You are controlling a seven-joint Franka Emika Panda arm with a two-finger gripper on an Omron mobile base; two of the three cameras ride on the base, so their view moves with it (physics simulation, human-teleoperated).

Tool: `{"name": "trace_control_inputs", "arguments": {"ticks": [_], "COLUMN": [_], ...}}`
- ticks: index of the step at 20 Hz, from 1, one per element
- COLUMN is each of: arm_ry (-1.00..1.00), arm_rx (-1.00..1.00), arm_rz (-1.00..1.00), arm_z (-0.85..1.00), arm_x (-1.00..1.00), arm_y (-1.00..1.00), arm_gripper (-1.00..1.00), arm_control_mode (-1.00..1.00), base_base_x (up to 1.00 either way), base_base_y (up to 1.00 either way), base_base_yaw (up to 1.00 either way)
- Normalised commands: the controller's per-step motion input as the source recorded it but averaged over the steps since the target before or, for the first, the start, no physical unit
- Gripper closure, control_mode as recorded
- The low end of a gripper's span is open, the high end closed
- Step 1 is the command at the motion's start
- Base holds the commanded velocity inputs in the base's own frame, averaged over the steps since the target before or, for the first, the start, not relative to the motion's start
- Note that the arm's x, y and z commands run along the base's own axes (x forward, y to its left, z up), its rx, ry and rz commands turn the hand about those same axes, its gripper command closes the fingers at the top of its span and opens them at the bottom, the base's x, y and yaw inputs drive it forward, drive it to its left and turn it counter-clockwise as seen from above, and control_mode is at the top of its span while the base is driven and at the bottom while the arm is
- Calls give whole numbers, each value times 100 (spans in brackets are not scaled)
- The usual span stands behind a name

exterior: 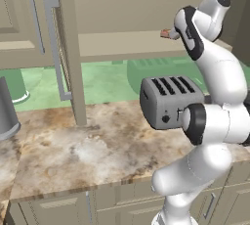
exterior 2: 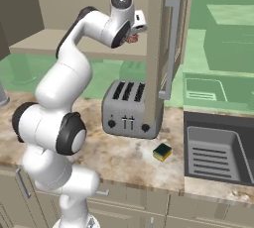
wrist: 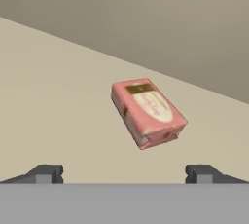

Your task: Locate and retrieve the sponge and bar soap from the cabinet. Place them next to the sink.

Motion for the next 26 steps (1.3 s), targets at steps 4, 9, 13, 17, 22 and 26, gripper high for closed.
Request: {"name": "trace_control_inputs", "arguments": {"ticks": [4, 9, 13, 17, 22, 26], "arm_ry": [4, 6, 3, 1, 0, 1], "arm_rx": [0, 0, 0, 0, 0, 0], "arm_rz": [0, 0, 0, 0, 0, 0], "arm_z": [0, 0, -3, -6, -3, -10], "arm_x": [22, 21, 18, 19, 17, 12], "arm_y": [-11, -5, -3, 0, 0, 0], "arm_gripper": [-100, -100, -100, -100, -100, -100], "arm_control_mode": [-100, -100, -100, -100, -100, -100], "base_base_x": [0, 0, 0, 0, 0, 0], "base_base_y": [0, 0, 0, 0, 0, 0], "base_base_yaw": [0, 0, 0, 0, 0, 0]}}
